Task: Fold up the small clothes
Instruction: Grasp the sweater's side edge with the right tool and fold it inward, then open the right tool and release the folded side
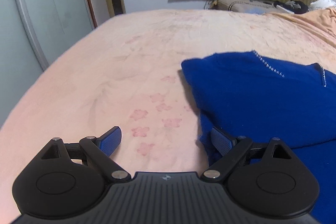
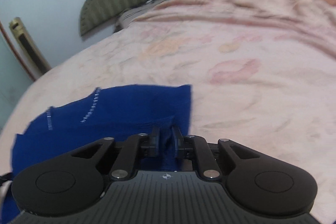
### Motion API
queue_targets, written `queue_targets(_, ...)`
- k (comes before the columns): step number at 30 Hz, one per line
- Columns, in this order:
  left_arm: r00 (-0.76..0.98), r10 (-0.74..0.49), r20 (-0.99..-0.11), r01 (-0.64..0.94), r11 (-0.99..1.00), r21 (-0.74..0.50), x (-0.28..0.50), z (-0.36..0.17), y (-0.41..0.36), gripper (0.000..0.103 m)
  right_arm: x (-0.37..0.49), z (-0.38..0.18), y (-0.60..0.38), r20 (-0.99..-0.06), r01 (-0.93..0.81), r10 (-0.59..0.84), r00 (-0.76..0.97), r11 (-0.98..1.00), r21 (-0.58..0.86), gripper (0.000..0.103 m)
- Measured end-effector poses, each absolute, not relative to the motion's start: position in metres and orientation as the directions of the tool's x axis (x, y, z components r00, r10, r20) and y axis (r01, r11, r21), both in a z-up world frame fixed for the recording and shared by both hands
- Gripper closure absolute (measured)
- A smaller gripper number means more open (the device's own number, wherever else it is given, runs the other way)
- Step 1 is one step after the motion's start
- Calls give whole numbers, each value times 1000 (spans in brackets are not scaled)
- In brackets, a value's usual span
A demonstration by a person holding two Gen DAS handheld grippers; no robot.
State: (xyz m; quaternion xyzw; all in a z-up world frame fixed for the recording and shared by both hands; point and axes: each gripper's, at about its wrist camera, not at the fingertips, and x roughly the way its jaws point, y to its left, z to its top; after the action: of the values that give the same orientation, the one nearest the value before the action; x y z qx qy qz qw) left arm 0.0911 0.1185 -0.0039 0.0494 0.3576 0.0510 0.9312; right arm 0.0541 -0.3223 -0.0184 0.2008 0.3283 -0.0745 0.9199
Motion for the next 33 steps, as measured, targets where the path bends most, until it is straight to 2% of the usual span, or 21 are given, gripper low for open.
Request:
queue_targets(1, 745, 126, -655, -53, 990, 131, 88, -2, 117, 10, 48, -13, -317, -617, 277, -42, 786, 916, 290, 80)
queue_targets(3, 755, 84, -650, -16, 994, 110, 81, 1, 115, 10, 37, -4, -304, -582, 253, -73, 810, 939, 234, 77)
queue_targets(6, 747, -2, -665, 74, 994, 81, 71, -1, 112, 10, 30, -3, -283, -580, 142, 12, 815, 965, 219, 66)
queue_targets(9, 742, -4, -671, 136, 980, 145, 66, -9, 104, 10, 28, -11, -271, -614, 106, 57, 787, 968, 226, 64)
queue_targets(12, 746, 45, -664, 150, 961, 233, 68, -16, 96, 10, 20, -15, -267, -612, 100, 85, 786, 960, 261, 60)
queue_targets(15, 749, 77, -658, 118, 962, 247, 82, -21, 95, 9, 12, -19, -271, -610, 97, 134, 781, 939, 330, 51)
queue_targets(18, 745, 113, -657, 34, 978, 207, 99, -22, 103, 9, 8, -24, -270, -617, 102, 148, 773, 930, 352, 48)
queue_targets(22, 738, 227, -636, -130, 972, 196, 107, -26, 130, 7, 3, -25, -266, -615, 100, 150, 774, 930, 353, 43)
queue_targets(25, 732, 190, -654, -121, 981, 150, 102, -29, 141, 7, 0, -27, -264, -615, 83, 157, 773, 936, 343, 38)
queue_targets(30, 772, 223, -594, -108, 969, 224, 78, -15, 135, 8, -12, -22, -260, -605, 113, 113, 788, 940, 322, 38)
queue_targets(33, 759, 125, -639, -45, 989, 140, 67, -13, 148, 8, -27, -18, -260, -592, 132, 76, 802, 944, 301, 37)
